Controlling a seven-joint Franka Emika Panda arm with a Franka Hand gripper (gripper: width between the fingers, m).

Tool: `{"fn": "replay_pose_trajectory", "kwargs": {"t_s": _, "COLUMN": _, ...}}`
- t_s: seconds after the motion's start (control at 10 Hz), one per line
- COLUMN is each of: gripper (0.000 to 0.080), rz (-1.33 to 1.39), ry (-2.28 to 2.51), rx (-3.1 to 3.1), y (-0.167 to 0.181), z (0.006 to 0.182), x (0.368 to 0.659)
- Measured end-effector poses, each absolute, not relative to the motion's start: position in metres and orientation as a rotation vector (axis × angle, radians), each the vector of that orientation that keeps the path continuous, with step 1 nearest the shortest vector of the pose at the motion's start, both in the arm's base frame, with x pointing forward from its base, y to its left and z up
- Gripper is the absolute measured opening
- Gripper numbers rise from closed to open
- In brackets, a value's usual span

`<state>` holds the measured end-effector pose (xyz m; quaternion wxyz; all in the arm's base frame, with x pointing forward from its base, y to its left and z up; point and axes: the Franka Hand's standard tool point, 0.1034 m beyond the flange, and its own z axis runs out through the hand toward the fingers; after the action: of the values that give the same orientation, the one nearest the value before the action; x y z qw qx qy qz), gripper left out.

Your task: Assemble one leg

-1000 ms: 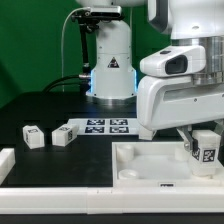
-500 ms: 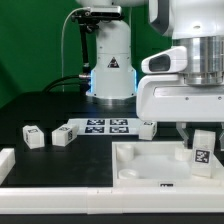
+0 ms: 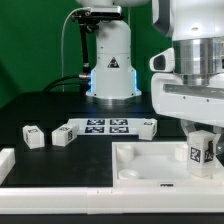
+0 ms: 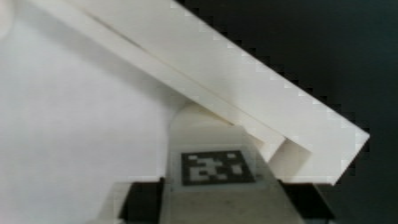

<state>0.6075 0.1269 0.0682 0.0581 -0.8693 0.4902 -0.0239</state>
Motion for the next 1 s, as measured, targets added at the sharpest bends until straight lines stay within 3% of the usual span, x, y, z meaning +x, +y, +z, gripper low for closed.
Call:
{"fn": "replay_pose_trajectory", "kwargs": {"t_s": 0.3, "gripper": 0.0364, "rz": -0.074, "ry": 1.419, "rx": -2.669, "y": 0.1276, "z": 0.0682, "x": 0.6074}}
{"fn": "replay_pose_trajectory", "kwargs": {"t_s": 0.4, "gripper": 0.0559, "rz": -0.074, "ry": 1.404, "rx": -2.676, "y": 0.1277, "z": 0.0682, "x": 0.6074}}
{"fn": "replay_pose_trajectory", "kwargs": {"t_s": 0.5, "gripper": 0.0624, "rz": -0.089, "ry": 1.260, "rx": -2.748, "y": 0.1264, "z": 0.0683, "x": 0.6080}}
{"fn": "replay_pose_trajectory", "kwargs": {"t_s": 1.0, "gripper": 0.0649, "rz": -0.137, "ry": 0.318, "rx": -3.034, "y": 0.1184, "z": 0.0689, "x": 0.6099}}
